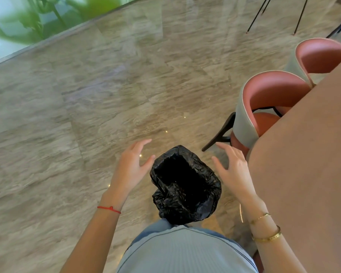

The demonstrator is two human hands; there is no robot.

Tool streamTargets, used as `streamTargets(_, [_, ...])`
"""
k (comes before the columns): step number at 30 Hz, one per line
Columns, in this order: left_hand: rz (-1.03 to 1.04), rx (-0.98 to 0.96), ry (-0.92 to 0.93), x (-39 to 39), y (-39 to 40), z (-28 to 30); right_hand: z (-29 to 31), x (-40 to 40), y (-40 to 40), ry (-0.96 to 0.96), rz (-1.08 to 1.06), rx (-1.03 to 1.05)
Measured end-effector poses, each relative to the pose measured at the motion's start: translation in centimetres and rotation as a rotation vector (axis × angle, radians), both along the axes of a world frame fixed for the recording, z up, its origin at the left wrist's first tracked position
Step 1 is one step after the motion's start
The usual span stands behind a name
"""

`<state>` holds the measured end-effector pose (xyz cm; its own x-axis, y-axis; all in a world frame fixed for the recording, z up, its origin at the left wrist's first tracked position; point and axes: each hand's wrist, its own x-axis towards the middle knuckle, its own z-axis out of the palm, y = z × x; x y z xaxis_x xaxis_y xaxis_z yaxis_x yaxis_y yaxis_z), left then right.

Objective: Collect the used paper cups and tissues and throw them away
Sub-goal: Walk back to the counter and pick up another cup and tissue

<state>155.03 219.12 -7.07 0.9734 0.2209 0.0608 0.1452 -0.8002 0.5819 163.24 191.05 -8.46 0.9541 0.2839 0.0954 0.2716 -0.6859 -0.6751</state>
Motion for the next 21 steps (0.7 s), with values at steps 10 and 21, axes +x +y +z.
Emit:
streamTargets(10, [-0.061, 0.064, -0.009, -3.6, -2.3, 1.5, 1.7, -5.5, -4.0, -0.072, -0.085, -0.071])
streamTargets(21, [-0.398, 0.029, -0.030, -7.1, -2.8, 1.0, 1.8, -21.2, -4.4, -0.089, -0.497, -0.077])
